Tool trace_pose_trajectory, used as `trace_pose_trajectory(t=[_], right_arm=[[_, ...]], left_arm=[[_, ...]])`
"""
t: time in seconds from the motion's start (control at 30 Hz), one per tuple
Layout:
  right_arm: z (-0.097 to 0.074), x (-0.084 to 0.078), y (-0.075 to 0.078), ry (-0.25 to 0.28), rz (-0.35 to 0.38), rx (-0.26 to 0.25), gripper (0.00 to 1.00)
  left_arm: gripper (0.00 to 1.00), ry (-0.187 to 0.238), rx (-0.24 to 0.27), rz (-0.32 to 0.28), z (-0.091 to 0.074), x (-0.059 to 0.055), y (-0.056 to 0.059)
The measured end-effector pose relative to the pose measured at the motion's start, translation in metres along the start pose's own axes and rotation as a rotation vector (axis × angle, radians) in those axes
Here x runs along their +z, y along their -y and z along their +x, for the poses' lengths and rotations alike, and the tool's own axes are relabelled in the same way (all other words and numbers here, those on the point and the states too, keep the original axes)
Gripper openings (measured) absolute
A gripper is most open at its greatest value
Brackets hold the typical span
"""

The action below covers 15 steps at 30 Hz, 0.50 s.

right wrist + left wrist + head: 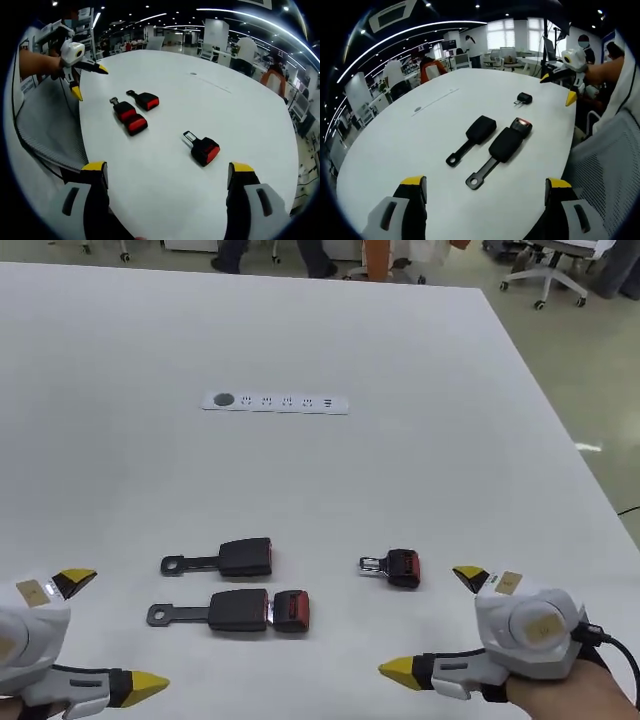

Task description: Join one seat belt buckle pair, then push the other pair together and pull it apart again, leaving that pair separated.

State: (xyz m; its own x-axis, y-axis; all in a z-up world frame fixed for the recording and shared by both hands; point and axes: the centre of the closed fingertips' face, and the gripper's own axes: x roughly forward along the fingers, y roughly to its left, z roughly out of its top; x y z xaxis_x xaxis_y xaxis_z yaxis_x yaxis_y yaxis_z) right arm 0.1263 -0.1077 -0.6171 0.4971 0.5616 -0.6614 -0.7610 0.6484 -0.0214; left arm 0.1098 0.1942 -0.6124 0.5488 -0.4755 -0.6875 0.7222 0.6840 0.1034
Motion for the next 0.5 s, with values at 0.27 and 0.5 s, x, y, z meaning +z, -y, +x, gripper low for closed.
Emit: trace_pose_trajectory(t=[0.27,0.5], right_arm=[[0.0022,-0.0028,-0.0052,-0.016,-0.045,0.006,0.99],[0.0022,-0.0015,-0.0059,-0.011,-0.036,0.005,0.99]], left_arm=[[1.0,-0.001,0.006,-0.013,0.0001,0.0015,-0.0051],[1.0,-0.006,0.01,-0.043,-0.002,-0.0013,-0.0018]])
